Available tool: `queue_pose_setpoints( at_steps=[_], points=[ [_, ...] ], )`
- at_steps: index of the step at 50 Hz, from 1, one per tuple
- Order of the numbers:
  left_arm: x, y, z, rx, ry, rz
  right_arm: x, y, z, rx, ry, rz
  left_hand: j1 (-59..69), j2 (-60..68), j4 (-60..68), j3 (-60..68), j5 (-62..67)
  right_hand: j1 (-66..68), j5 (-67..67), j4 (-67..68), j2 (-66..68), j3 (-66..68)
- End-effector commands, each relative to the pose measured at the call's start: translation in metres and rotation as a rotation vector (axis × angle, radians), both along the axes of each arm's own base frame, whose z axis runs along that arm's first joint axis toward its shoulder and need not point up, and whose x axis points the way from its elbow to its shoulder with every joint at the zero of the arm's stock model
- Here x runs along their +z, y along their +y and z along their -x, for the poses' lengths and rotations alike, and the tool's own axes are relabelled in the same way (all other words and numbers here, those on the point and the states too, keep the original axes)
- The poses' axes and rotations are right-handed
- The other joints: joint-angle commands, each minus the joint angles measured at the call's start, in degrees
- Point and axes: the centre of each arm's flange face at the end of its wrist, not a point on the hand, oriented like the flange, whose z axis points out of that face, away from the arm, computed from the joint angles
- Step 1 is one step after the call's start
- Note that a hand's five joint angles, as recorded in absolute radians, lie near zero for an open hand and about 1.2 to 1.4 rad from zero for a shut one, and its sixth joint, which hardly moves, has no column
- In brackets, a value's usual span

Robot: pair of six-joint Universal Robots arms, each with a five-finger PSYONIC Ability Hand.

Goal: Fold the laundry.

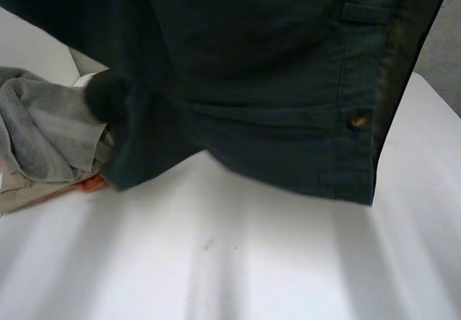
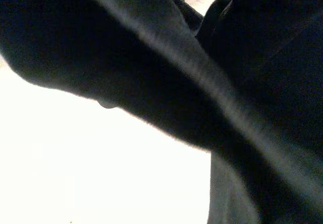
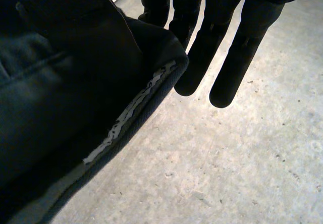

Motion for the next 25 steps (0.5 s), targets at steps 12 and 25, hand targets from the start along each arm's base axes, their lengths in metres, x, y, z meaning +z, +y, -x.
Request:
queue_pose_setpoints(
  at_steps=[12, 25],
  points=[
    [-0.208, -0.190, 0.078, 0.052, -0.243, -0.332, -0.176, -0.154, -0.043, -0.038, 0.043, -0.485, 12.6, 11.4, 11.4, 11.8, 14.5, 17.0, 12.0, 11.4, 12.9, 11.8],
    [-0.259, -0.241, 0.108, 0.055, -0.191, -0.201, -0.236, -0.242, -0.056, -0.400, 0.155, -0.286, -57.4, -58.6, -58.6, -58.2, -55.5, -53.0, -58.0, -58.6, -57.1, -58.2]
  ],
)
